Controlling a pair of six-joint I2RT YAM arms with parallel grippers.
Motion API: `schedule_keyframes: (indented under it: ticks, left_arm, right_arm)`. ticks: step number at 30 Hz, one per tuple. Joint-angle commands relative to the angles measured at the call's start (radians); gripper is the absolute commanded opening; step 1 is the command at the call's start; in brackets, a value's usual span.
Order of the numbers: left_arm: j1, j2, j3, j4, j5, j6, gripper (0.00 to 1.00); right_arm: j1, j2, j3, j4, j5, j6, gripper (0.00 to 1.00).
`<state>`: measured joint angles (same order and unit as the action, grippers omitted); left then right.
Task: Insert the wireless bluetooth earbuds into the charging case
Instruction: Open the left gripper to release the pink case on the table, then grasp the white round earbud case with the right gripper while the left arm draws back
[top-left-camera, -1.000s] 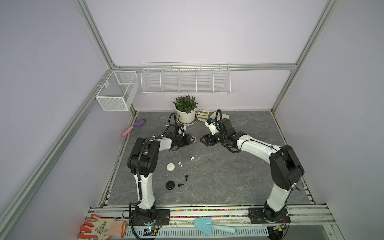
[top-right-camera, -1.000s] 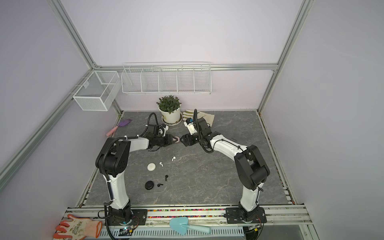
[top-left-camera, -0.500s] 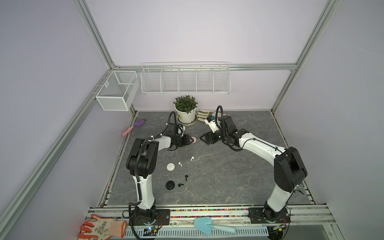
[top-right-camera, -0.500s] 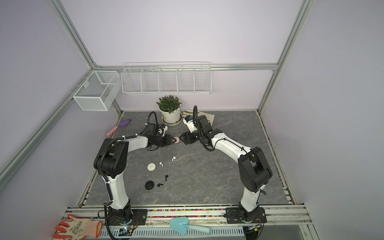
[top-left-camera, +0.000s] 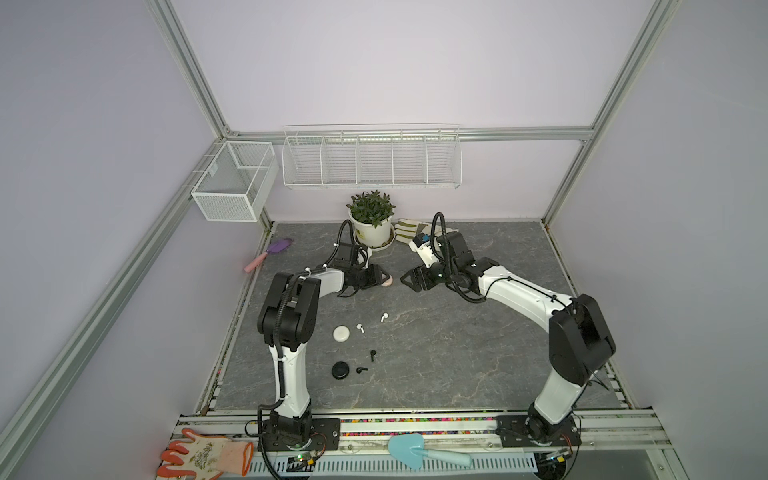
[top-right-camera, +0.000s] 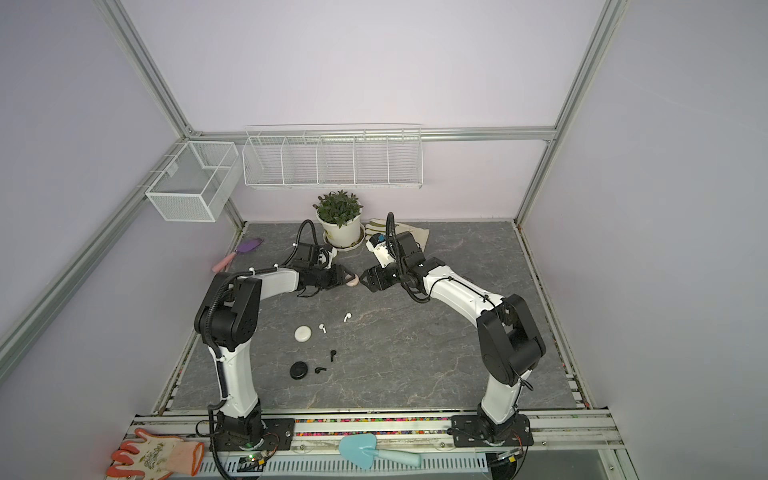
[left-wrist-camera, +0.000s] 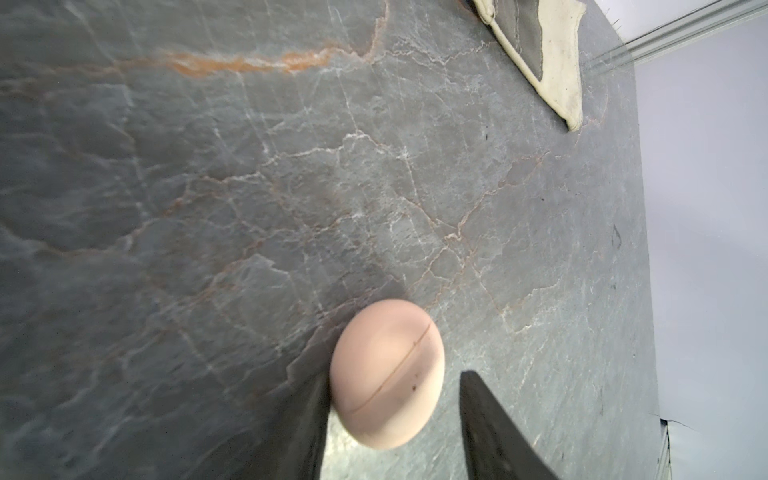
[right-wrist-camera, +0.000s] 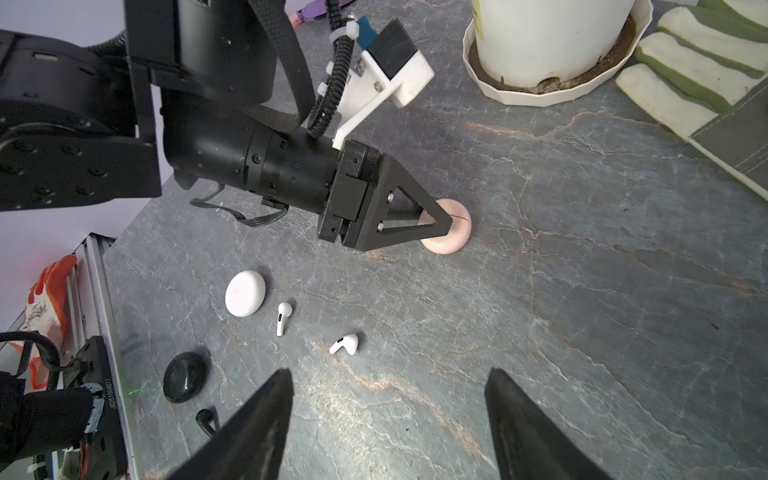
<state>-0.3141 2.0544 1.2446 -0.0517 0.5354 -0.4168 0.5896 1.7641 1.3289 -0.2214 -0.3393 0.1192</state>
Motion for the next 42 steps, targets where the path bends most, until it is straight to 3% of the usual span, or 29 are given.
schedule_keyframes:
  ticks: [1, 14, 16, 20, 23, 27, 33, 42]
  left_arm:
    - [0.003, 0.028, 0.04, -0.014, 0.001, 0.009, 0.51]
    - [0.003, 0.053, 0.099, -0.011, 0.011, -0.002, 0.51]
    - [0.003, 0.021, 0.096, -0.025, -0.003, 0.0, 0.5]
    - [0.005, -0.15, -0.022, -0.053, -0.042, -0.01, 0.51]
    - [0.044, -0.316, -0.154, -0.105, -0.095, -0.04, 0.51]
    - [0.172, -0.497, -0.299, -0.184, -0.087, -0.115, 0.51]
    - [0.289, -0.688, -0.438, -0.25, -0.178, -0.107, 0.56]
    - [0.298, -0.739, -0.465, -0.313, -0.307, -0.185, 0.56]
  right_arm:
    - [-0.005, -0.038, -0.02, -0.013, -0.025, -0.006, 0.76]
    - [-0.01, -0.068, -0.046, -0.015, -0.036, -0.019, 0.77]
    - [-0.002, -0.091, -0.08, 0.029, -0.074, -0.084, 0.78]
    - [0.095, -0.155, -0.204, 0.231, -0.143, -0.381, 0.78]
    - [0.174, -0.091, -0.175, 0.29, -0.171, -0.426, 0.79]
    - [0.321, 0.041, -0.135, 0.3, -0.133, -0.617, 0.83]
    - [0.418, 0.245, 0.011, 0.286, -0.102, -0.6, 0.83]
    - [0.431, 0.387, 0.16, 0.222, 0.007, -0.567, 0.83]
